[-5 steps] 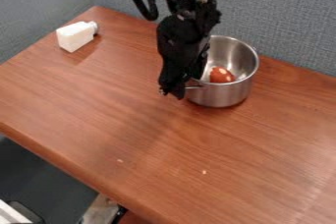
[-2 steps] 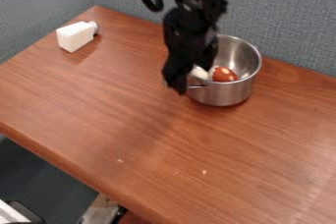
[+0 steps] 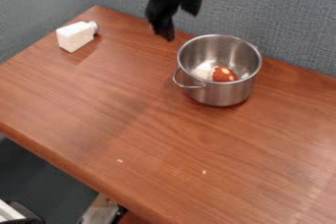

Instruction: Put the mushroom in the metal pot

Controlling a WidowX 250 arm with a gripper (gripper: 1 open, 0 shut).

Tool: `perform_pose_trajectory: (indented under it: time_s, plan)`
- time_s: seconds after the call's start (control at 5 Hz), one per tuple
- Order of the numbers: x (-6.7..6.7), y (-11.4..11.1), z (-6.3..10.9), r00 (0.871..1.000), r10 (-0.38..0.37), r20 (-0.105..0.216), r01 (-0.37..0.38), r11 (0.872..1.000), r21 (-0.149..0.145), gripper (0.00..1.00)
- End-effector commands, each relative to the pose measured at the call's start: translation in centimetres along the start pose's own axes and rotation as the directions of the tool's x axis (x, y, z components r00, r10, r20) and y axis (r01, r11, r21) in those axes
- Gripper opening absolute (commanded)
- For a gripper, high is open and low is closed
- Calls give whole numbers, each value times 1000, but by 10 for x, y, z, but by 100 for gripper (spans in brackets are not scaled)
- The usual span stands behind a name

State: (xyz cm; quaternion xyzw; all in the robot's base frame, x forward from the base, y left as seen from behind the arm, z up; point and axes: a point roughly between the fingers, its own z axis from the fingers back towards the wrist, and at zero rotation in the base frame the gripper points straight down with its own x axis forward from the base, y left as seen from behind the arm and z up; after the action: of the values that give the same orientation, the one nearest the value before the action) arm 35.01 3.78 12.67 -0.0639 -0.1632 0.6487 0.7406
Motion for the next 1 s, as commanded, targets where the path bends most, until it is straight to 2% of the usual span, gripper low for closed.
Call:
perform_pose_trajectory:
  time_s: [0.0, 0.2, 0.4, 0.6, 0.8]
  plan:
    - [-19, -25, 18, 1000, -23, -1, 23, 1000, 13, 100]
    - [-43, -42, 14, 999, -51, -6, 51, 996, 66, 100]
    - [-35, -34, -11, 1000, -22, -9, 23, 997, 80, 100]
    - [-19, -20, -26, 999, 29, -15, -28, 996, 87, 100]
    - [-9, -36, -23, 999, -23, -34, 26, 996, 87, 100]
